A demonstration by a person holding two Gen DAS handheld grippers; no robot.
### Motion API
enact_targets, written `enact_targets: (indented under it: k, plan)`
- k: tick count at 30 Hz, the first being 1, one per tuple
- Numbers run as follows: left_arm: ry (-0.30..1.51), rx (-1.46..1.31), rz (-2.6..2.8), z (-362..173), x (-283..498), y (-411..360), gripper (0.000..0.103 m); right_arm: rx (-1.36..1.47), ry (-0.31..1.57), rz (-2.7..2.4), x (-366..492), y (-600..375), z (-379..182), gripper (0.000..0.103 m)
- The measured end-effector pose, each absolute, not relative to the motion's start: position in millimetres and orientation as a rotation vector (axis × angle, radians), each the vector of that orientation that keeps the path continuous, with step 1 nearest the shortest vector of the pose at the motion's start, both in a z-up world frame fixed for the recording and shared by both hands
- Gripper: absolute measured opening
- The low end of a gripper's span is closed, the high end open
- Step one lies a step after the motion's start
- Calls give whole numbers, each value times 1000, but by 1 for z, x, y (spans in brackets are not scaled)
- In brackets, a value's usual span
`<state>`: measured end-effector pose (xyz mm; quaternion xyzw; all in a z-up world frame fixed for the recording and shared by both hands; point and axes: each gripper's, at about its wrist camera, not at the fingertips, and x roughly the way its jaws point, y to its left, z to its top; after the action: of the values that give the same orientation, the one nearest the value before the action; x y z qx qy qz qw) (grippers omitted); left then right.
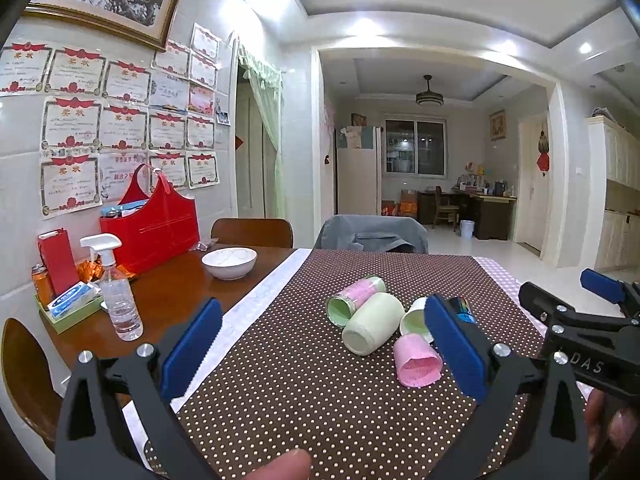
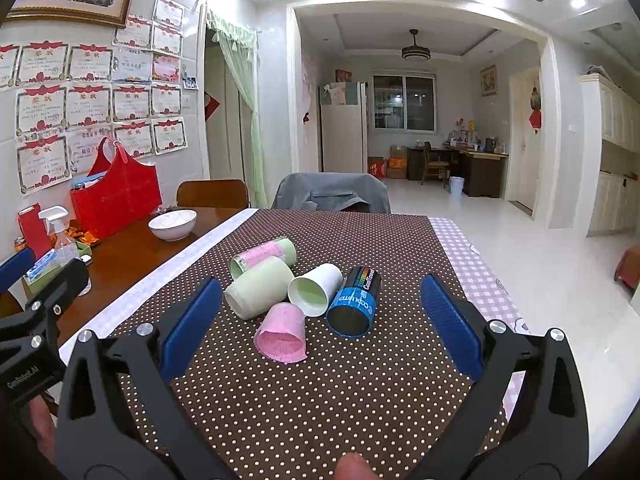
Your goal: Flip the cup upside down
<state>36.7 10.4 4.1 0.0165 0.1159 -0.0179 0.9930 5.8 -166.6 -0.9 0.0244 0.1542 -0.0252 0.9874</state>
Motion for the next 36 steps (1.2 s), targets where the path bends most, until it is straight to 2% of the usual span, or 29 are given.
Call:
enact_targets:
  k: [23, 36]
  plan:
    - [316, 71, -49, 13, 105, -4, 99, 51, 396, -22, 74, -171, 11, 97]
    - [548, 143, -113, -2, 220, -6, 99, 92, 546, -52, 164, -202, -4, 97]
